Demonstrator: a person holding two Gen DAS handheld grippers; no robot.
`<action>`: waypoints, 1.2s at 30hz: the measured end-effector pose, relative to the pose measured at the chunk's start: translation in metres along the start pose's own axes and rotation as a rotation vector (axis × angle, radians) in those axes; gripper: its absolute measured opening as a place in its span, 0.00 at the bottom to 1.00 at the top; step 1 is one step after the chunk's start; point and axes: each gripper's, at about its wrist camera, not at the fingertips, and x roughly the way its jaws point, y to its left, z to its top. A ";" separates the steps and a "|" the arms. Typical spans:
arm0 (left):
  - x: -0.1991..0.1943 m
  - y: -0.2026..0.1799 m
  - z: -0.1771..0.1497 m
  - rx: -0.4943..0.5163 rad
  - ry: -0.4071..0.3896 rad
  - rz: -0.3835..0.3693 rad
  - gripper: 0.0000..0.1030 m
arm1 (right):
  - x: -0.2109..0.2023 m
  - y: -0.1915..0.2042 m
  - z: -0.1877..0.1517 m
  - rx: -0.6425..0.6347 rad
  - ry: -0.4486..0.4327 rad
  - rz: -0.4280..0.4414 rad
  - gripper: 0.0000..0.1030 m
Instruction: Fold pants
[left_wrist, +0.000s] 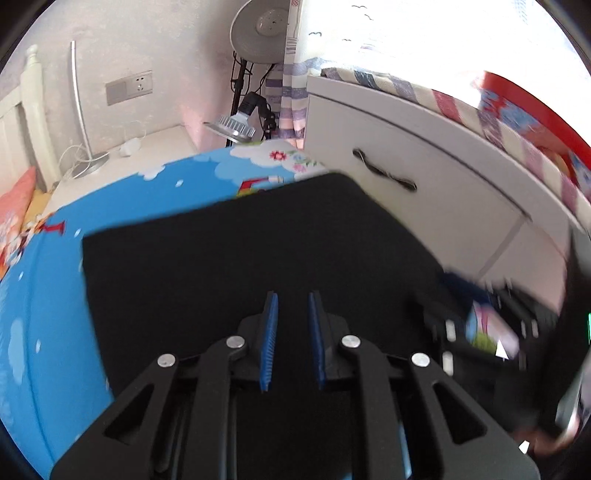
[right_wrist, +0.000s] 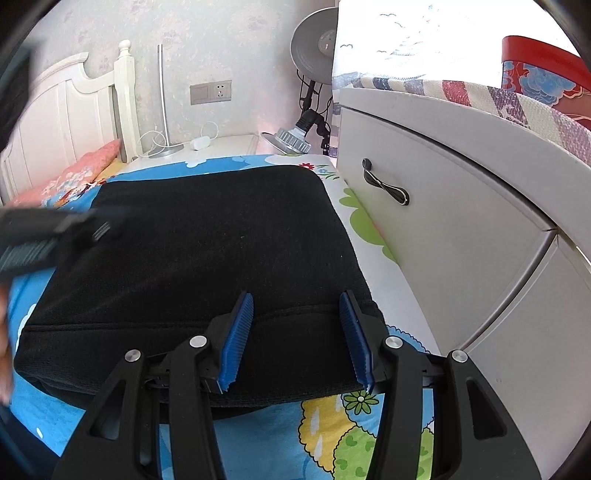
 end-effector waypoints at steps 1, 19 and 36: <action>-0.005 -0.006 -0.013 0.043 0.008 0.003 0.17 | 0.000 0.001 0.000 -0.002 -0.001 -0.004 0.46; -0.061 0.053 -0.077 -0.158 0.025 0.076 0.43 | 0.002 0.010 0.010 0.005 0.057 -0.035 0.55; -0.080 0.019 -0.054 -0.130 0.023 0.223 0.98 | -0.064 0.013 0.006 0.148 0.129 -0.169 0.86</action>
